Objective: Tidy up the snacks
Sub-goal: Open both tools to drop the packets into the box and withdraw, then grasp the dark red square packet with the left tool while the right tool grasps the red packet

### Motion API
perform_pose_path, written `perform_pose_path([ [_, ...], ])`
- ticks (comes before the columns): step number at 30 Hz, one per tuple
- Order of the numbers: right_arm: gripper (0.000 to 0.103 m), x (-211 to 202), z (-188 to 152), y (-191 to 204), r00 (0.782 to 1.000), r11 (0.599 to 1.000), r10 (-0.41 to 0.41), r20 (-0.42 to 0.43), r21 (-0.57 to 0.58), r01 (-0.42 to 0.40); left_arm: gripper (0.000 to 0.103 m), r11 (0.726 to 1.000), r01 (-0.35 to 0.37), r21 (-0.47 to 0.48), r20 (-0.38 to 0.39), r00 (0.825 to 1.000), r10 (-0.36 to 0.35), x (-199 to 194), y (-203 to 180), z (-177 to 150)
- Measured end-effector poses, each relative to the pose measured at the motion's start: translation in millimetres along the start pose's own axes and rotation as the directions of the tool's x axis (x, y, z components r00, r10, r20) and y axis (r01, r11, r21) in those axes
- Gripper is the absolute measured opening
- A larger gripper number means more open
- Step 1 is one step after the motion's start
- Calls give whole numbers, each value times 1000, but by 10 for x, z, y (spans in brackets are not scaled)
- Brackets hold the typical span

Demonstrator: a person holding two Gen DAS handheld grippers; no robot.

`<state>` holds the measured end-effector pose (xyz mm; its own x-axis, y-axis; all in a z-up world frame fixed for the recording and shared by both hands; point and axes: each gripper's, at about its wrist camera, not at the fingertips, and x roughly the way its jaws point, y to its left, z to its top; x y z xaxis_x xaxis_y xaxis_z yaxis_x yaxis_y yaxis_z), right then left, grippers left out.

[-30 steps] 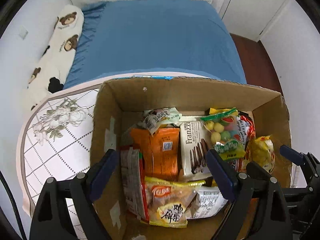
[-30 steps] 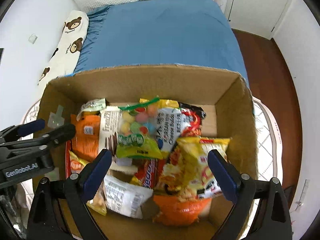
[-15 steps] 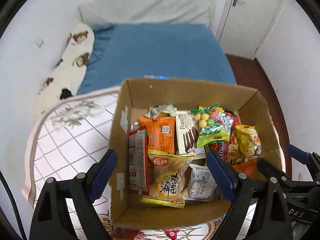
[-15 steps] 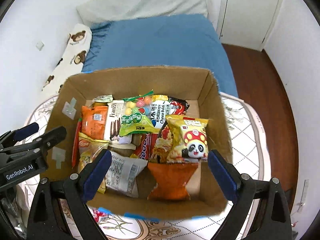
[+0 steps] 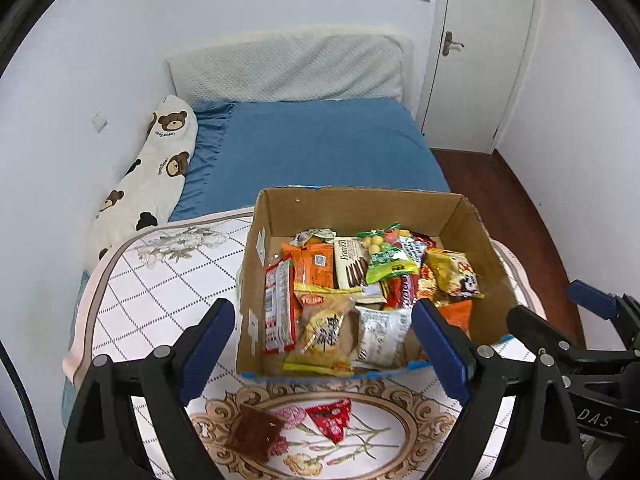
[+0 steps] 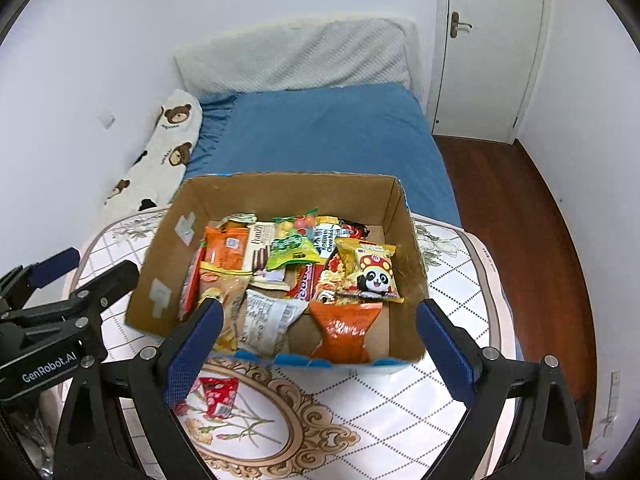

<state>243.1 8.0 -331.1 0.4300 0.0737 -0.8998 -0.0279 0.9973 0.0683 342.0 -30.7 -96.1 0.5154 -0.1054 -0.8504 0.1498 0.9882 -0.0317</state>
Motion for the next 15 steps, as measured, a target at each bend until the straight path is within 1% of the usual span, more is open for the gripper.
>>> perform_pose_path([
  [3, 99, -115, -97, 12, 1000, 999, 27, 6, 18, -27, 91, 1000, 0, -16, 9, 1000, 0, -102, 24, -101],
  [6, 99, -167, -234, 9, 998, 997, 68, 4, 41, -68, 91, 999, -16, -45, 0, 1000, 16, -154, 128, -266],
  [9, 99, -59, -440, 32, 989, 988, 142, -48, 73, -138, 91, 995, -47, -89, -29, 999, 45, -118, 331, -491],
  [11, 97, 104, -623, 59, 978, 978, 188, -96, 109, -177, 91, 990, -85, -114, -74, 994, 76, -12, 515, -686],
  [12, 93, 189, -686, 88, 971, 974, 208, -119, 116, -194, 91, 988, -98, -121, -100, 991, 86, 58, 585, -763],
  [13, 76, 313, -777, 129, 959, 967, 237, -153, 126, -219, 90, 986, -113, -125, -134, 986, 96, 145, 669, -857],
  [14, 70, 411, -844, 161, 951, 964, 253, -177, 133, -231, 90, 984, -130, -124, -168, 980, 108, 232, 741, -949],
  [15, 70, 542, -922, 200, 942, 960, 265, -207, 144, -239, 90, 982, -147, -118, -203, 972, 121, 336, 813, -1049],
])
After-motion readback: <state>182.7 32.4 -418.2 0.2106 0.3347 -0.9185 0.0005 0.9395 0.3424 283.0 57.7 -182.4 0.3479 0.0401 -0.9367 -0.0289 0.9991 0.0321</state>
